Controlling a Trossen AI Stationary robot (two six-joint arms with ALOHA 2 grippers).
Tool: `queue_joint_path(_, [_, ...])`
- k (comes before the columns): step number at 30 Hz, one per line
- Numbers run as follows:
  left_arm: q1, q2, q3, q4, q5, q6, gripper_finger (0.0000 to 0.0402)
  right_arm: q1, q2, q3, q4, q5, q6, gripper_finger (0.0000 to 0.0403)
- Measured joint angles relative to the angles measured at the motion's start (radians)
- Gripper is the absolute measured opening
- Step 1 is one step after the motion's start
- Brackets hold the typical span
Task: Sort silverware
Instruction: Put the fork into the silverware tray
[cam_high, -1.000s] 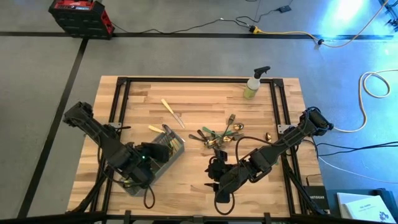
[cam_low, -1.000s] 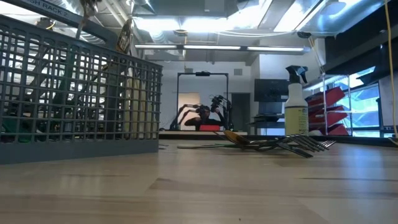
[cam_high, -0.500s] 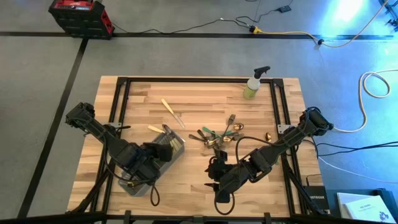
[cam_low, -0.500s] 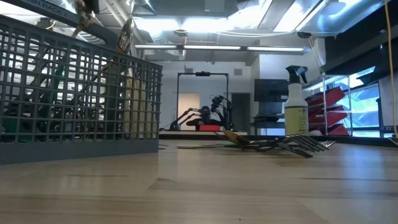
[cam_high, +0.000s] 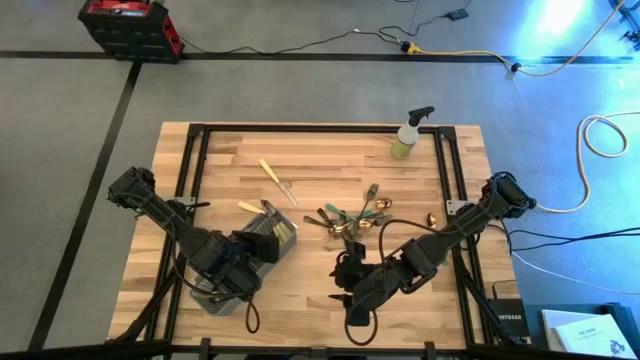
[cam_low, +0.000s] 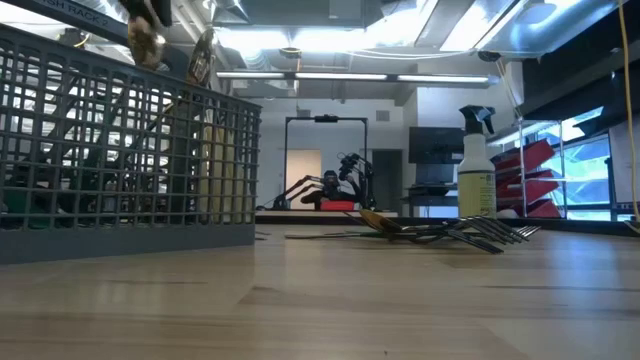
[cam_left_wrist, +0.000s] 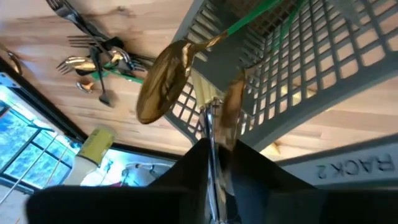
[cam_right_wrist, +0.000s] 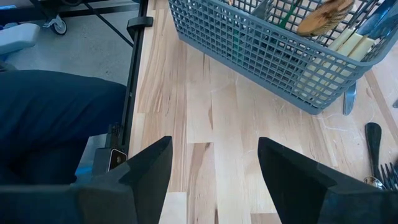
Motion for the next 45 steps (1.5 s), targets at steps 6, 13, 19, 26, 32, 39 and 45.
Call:
queue_joint_path(6, [0.005, 0.023, 0.0, 0.008, -0.003, -0.008, 0.0084, 0.0, 0.0, 0.0, 0.0, 0.0, 0.0, 0.0221])
queue_joint_path(13, [0.004, 0.019, 0.0, 0.045, -0.01, -0.017, 0.0086, 0.0, 0.0, 0.0, 0.0, 0.0, 0.0, 0.0221])
queue_joint_path(19, [0.004, 0.019, 0.0, 0.045, -0.046, -0.016, 0.0086, 0.0, 0.0, 0.0, 0.0, 0.0, 0.0, 0.0221])
queue_joint_path(26, [0.004, 0.018, 0.0, 0.051, -0.149, -0.008, 0.0086, 0.0, 0.0, 0.0, 0.0, 0.0, 0.0, 0.0221])
queue_joint_path(32, [-0.007, 0.018, 0.0, 0.056, -0.145, -0.01, 0.0086, 0.0, 0.0, 0.0, 0.0, 0.0, 0.0, 0.0221])
queue_joint_path(39, [-0.023, -0.047, 0.0, 0.058, -0.141, -0.128, 0.0086, 0.0, 0.001, 0.0, 0.0, 0.0, 0.0, 0.0221])
queue_joint_path(45, [-0.078, -0.158, 0.0, 0.111, -0.14, -0.322, 0.0086, 0.0, 0.009, -0.019, 0.001, 0.0, 0.001, 0.0221])
